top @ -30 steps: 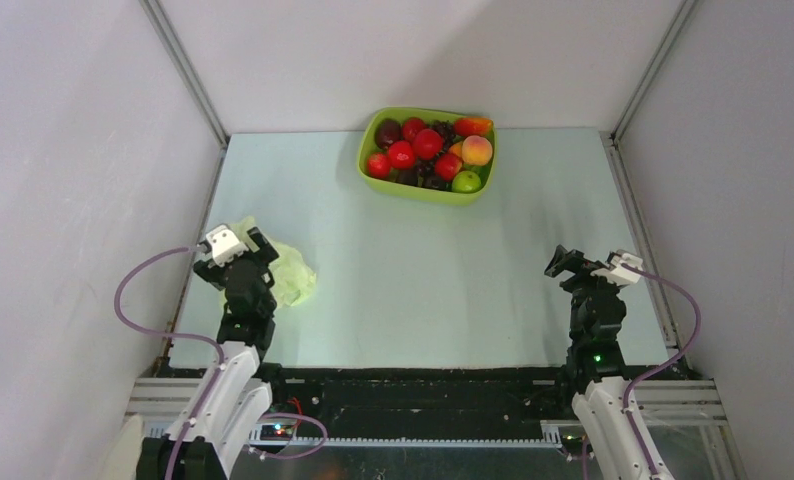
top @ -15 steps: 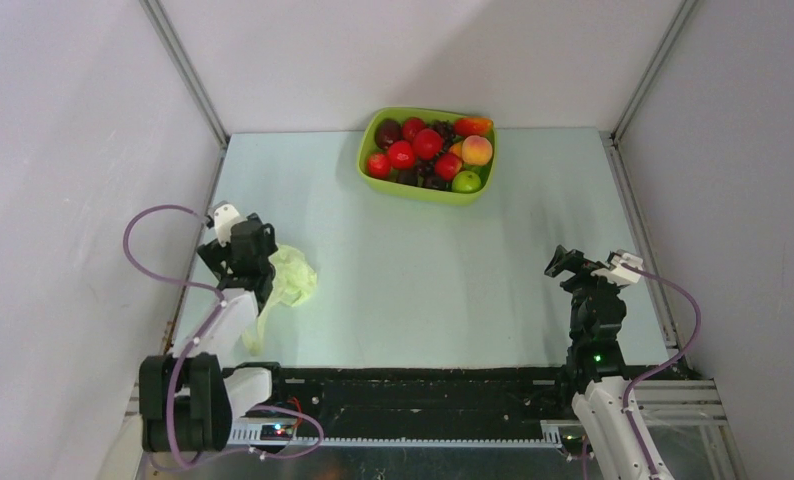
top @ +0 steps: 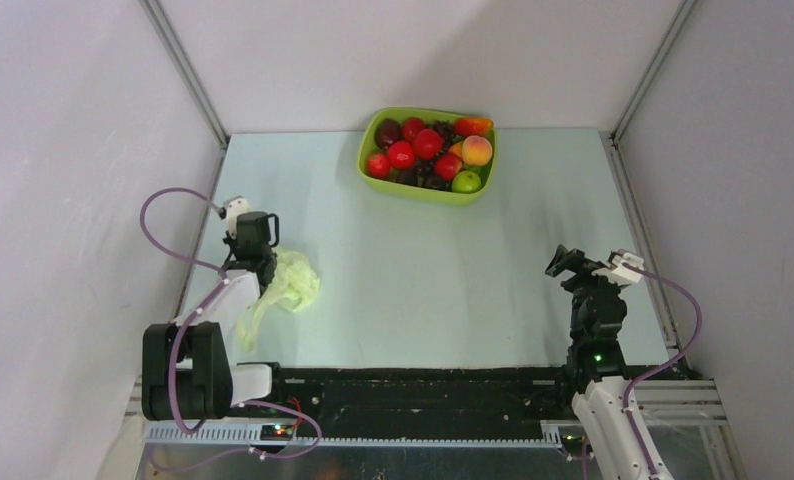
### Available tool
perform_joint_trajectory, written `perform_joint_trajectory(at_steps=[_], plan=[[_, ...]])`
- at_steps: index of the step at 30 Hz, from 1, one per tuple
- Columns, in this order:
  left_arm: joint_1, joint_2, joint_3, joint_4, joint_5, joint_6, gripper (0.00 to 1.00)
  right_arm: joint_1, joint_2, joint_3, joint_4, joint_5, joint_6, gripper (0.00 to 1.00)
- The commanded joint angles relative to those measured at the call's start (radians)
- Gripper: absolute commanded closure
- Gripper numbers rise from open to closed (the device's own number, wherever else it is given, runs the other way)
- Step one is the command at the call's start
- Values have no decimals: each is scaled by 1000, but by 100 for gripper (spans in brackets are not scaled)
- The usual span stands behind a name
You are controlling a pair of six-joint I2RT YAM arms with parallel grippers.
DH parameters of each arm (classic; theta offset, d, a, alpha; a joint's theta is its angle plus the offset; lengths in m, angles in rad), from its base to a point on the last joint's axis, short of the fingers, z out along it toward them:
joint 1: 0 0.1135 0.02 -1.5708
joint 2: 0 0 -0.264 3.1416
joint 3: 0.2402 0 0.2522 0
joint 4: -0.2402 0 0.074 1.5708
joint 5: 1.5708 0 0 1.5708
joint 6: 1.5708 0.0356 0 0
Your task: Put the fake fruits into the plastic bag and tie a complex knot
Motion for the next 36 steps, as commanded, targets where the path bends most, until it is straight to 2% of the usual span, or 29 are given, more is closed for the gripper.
perform_joint_trajectory(at_steps=[1, 3, 6, 9, 15, 19, 22, 25, 26, 27, 30, 34, 36], plan=[[6, -30, 14, 23, 5, 8, 88, -6, -1, 46, 11, 1, 16, 1], [5, -51, -8, 53, 10, 8, 98, -6, -3, 49, 10, -8, 15, 1], [2, -87, -26, 71, 22, -7, 100, -6, -2, 55, 4, -32, 11, 1], [-40, -127, 2, 8, -16, -19, 100, -6, -4, 79, -23, -63, 12, 2], [-267, -194, 124, -232, -119, -71, 100, -8, -10, 125, -44, -229, 1, 1], [-430, -222, 241, -409, -122, -154, 100, -14, -14, 141, -76, -212, 83, 1], [-534, -257, 296, -437, -20, -191, 100, -18, -7, 173, -112, -291, 85, 1], [-560, -263, 327, -398, 251, -213, 100, -13, 11, 212, -119, -435, 82, 0], [-561, -251, 360, -404, 289, -220, 100, -8, 17, 220, -118, -507, 90, 0], [-561, -243, 383, -428, 346, -218, 100, 10, 27, 233, -116, -560, 103, 1], [-561, -202, 486, -497, 394, -210, 100, 92, 46, 264, -133, -580, 120, 0], [-559, -169, 536, -529, 403, -201, 100, 341, 52, 305, -161, -425, 113, 1], [-556, -172, 508, -489, 435, -226, 100, 535, 62, 322, -148, -303, 98, 1]])
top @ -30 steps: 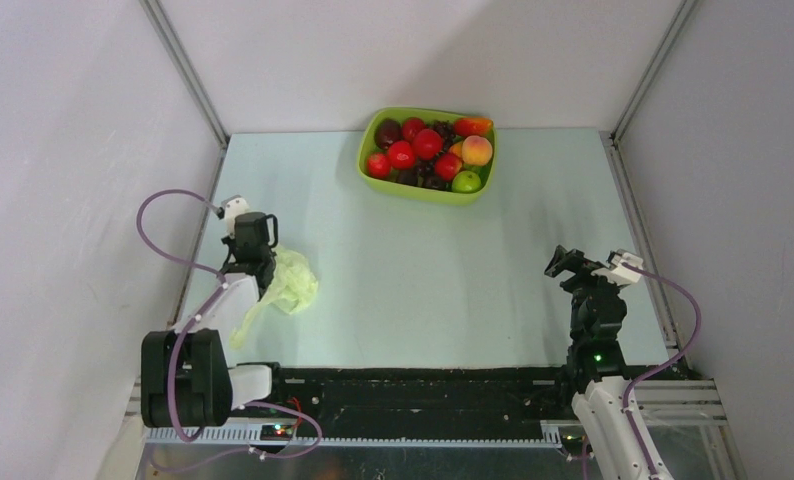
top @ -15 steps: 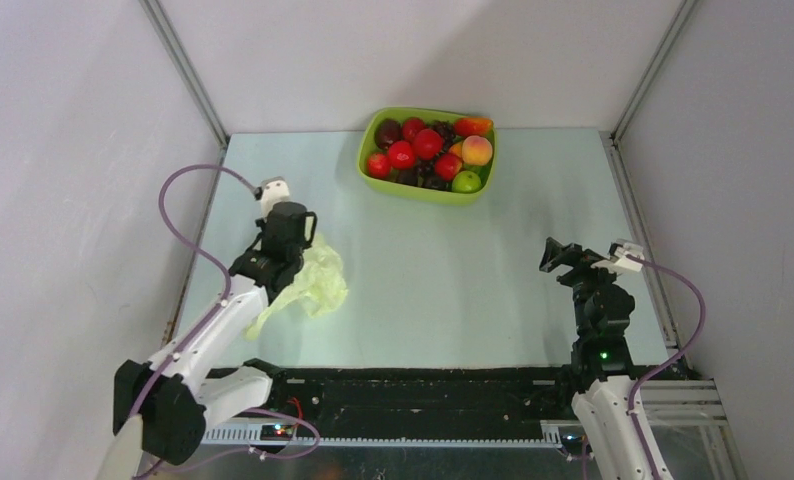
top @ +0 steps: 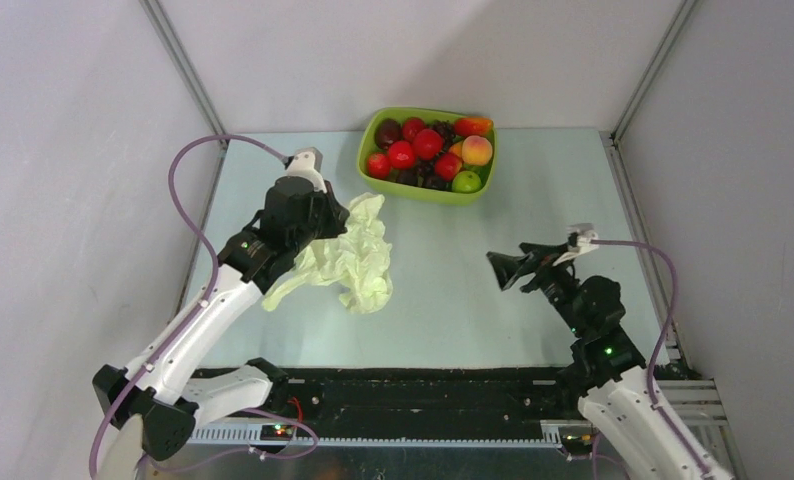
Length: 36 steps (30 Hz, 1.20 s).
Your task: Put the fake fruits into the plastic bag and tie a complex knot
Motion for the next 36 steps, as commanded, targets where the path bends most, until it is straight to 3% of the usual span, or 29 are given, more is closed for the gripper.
perform_joint_trajectory(at_steps=[1, 5, 10, 14, 19, 32, 34, 36], plan=[[2, -11, -31, 16, 92, -49, 100, 298, 18, 83, 8, 239, -23, 1], [9, -61, -115, 144, 80, -68, 100, 622, 104, 149, 29, 505, -71, 0], [46, -76, -158, 159, 110, -87, 100, 1055, 328, 182, 261, 867, -136, 1], [67, -69, -188, 170, 140, -105, 100, 1200, 592, 314, 271, 1030, -105, 1], [70, -69, -195, 165, 122, -107, 100, 1232, 815, 481, 180, 1049, -31, 1], [75, -48, -197, 178, 211, -123, 100, 1123, 1065, 593, 164, 961, -19, 2], [76, -39, -197, 181, 234, -126, 100, 1114, 1069, 606, 141, 960, -23, 16], [75, -28, -196, 183, 251, -126, 100, 1094, 1062, 608, 115, 943, -10, 41]])
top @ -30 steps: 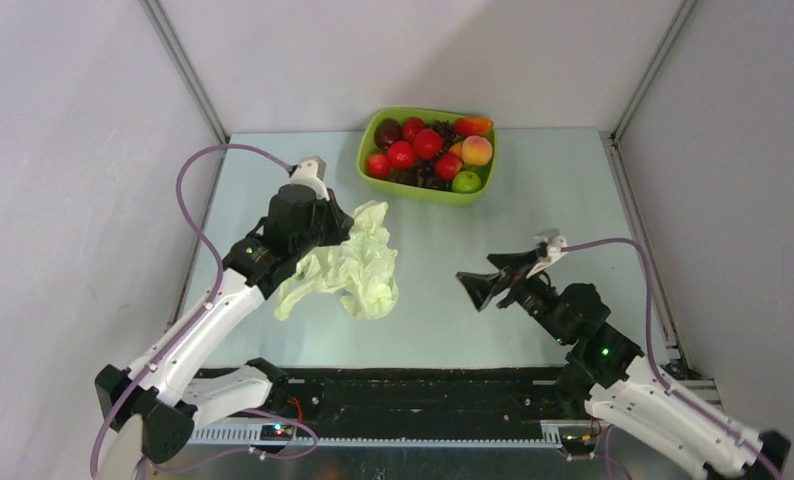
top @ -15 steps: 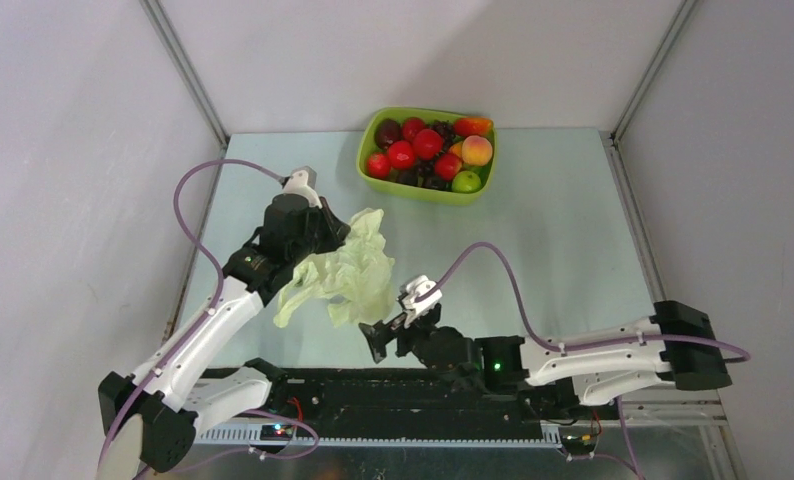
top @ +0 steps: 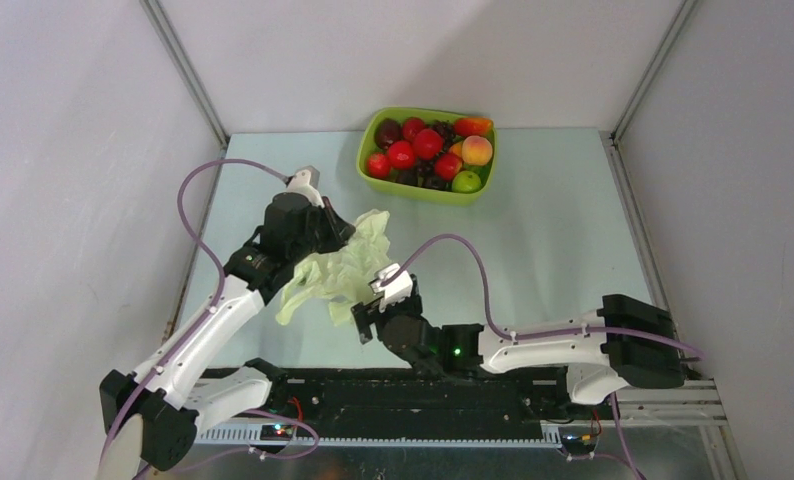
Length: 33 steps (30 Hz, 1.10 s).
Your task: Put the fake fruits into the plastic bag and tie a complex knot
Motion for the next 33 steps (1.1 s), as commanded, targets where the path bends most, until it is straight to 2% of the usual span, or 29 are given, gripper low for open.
perform_joint_trajectory(at_steps=[1, 2, 3, 4, 5, 6, 7, 8, 9, 10, 12, 16, 20, 22, 27, 31, 33], plan=[[4, 24, 2, 38, 76, -12, 100, -34, -16, 56, -35, -20, 44, 60], [3, 27, 6, 35, 82, -7, 100, -55, -27, 57, -64, -30, 66, 68], [4, 31, 14, 32, 95, 8, 100, -65, -35, 57, -79, -62, 78, 83], [3, 33, 18, 31, 102, 16, 99, -86, -55, 56, -112, -82, 96, 88], [3, 35, 28, 30, 121, 36, 93, -95, -68, 57, -129, -90, 105, 98], [3, 34, 33, 30, 132, 47, 74, -111, -93, 57, -170, -103, 118, 100], [2, 28, 40, 32, 147, 70, 60, -120, -109, 56, -190, -110, 124, 100], [3, 13, 43, 34, 151, 95, 35, -139, -142, 56, -243, -130, 137, 100], [3, 4, 48, 39, 152, 111, 26, -162, -182, 56, -275, -144, 148, 100], [3, -21, 51, 39, 149, 147, 12, -177, -202, 57, -334, -175, 172, 100], [3, -80, 55, 49, 135, 204, 4, -223, -266, 56, -419, -230, 215, 100], [2, -214, 21, 121, 166, 322, 1, -332, -394, 56, -549, -340, 295, 100], [-16, -339, -31, 188, 268, 443, 1, -488, -497, 56, -631, -481, 370, 100], [-51, -390, -54, 171, 228, 482, 1, -591, -535, 57, -655, -547, 400, 100], [-175, -479, -154, 148, 168, 491, 1, -683, -614, 57, -691, -616, 448, 100], [-291, -444, -157, 88, 15, 553, 1, -729, -636, 57, -707, -666, 479, 100], [-325, -395, -131, 48, -10, 583, 1, -738, -643, 57, -713, -678, 489, 100]])
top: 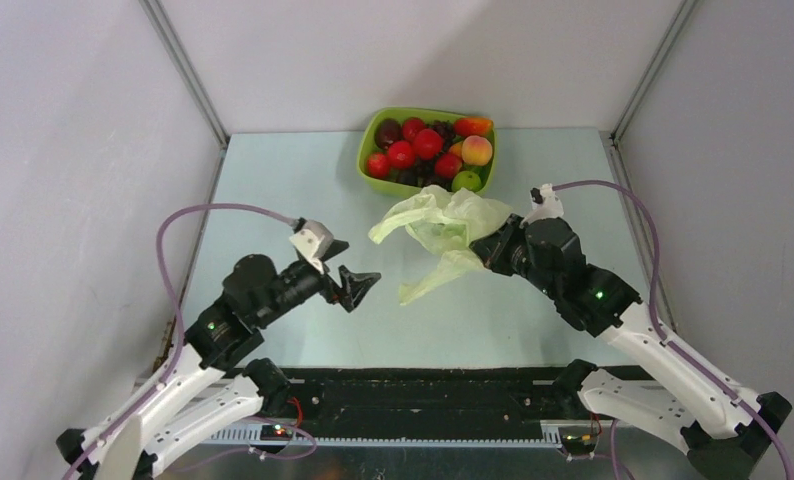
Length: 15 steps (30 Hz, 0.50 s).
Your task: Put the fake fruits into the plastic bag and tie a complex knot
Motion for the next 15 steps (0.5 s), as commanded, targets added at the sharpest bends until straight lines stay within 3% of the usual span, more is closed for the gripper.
perform_joint_trajectory(at_steps=[1, 6, 15], plan=[[-71, 82, 56, -71, -135, 97, 1, -18, -20, 36, -29, -75, 60, 100], [-103, 189, 104, -68, -260, 150, 1, -20, -30, 36, -28, -106, 78, 100], [-120, 233, 117, -25, -242, 212, 1, -19, -26, 36, -18, -127, 83, 100]])
